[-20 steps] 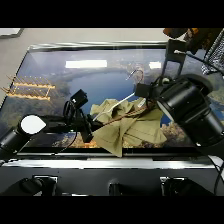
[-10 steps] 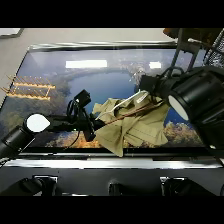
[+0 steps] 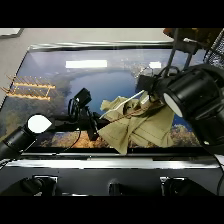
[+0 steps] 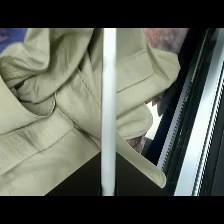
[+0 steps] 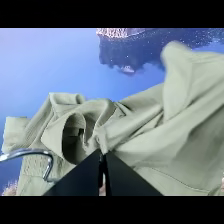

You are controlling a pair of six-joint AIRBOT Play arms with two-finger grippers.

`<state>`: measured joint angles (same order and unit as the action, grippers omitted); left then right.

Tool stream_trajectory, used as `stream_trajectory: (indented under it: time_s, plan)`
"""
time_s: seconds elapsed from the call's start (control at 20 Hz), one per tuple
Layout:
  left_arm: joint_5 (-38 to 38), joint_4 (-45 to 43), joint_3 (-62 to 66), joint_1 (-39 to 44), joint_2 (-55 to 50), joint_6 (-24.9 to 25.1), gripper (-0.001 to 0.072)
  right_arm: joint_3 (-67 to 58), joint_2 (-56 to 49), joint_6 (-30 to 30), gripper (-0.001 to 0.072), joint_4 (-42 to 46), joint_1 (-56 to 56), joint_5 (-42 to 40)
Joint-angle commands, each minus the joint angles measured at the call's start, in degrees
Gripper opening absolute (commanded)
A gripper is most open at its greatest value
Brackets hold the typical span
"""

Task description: Fold the clothes and pants, and hang the long-sleeved shirts on hangers.

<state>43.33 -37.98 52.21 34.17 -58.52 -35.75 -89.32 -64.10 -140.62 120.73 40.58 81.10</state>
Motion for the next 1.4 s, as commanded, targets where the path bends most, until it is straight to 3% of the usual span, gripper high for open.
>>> stream_trajectory:
  time_s: [0.0,0.1,0.15,0.4,0.5,0.6,0.7,0.75,0.85,0.95,1.05,1.1,1.2,1.35]
  plan:
    - [-0.57,0.55,0.00,0.09,-0.02,0.24,0.0019,-0.07,0.07,0.50,0.0118,-0.02,0.02,1.81]
    - [-0.59,0.55,0.00,0.09,-0.02,0.26,0.0019,-0.09,0.92,0.50,0.0352,0.04,0.02,4.09]
    - [-0.66,0.55,0.00,0.09,-0.02,0.24,0.0019,-0.09,1.68,0.50,0.0423,0.13,0.02,5.25]
    - [-2.34,0.52,0.00,0.11,-0.04,0.26,0.0018,-0.09,7.30,0.09,0.0425,3.98,0.02,9.77]
    - [-2.49,0.50,0.00,0.09,-0.04,0.26,0.0019,-0.09,9.79,-2.91,0.0425,9.03,-1.01,12.41]
    - [-2.47,0.50,0.00,0.09,-0.04,0.26,0.0018,-0.09,12.35,-3.82,0.0426,9.90,-7.93,14.25]
    - [-2.49,0.50,0.00,0.09,-0.04,0.26,0.0018,-0.09,13.38,1.18,0.0429,4.98,-18.91,12.31]
    - [-2.47,0.50,0.00,0.09,-0.04,0.26,0.0018,-0.07,13.22,8.17,0.0429,0.90,-24.68,9.29]
    - [-2.45,0.50,0.00,0.09,-0.04,0.26,0.0018,-0.07,11.82,29.22,0.0442,-8.11,-35.45,1.62]
    - [-2.45,0.50,0.00,0.09,-0.04,0.26,0.0019,-0.07,8.90,45.42,0.0467,-15.96,-43.34,-1.84]
    - [-2.45,0.48,0.00,0.09,-0.04,0.26,0.0019,-0.07,4.79,63.71,0.0463,-23.80,-46.58,-0.26]
    - [-2.45,0.48,0.00,0.09,-0.04,0.26,0.0018,-0.07,2.54,75.63,0.0468,-26.93,-46.36,1.77]
    - [-2.45,0.46,0.00,0.09,-0.04,0.26,0.0019,-0.07,-1.29,94.82,0.0546,-33.88,-46.34,4.15]
    - [-2.40,0.46,0.00,0.09,-0.04,0.26,0.0020,-0.07,-4.98,104.85,0.0568,-38.99,-46.34,2.10]
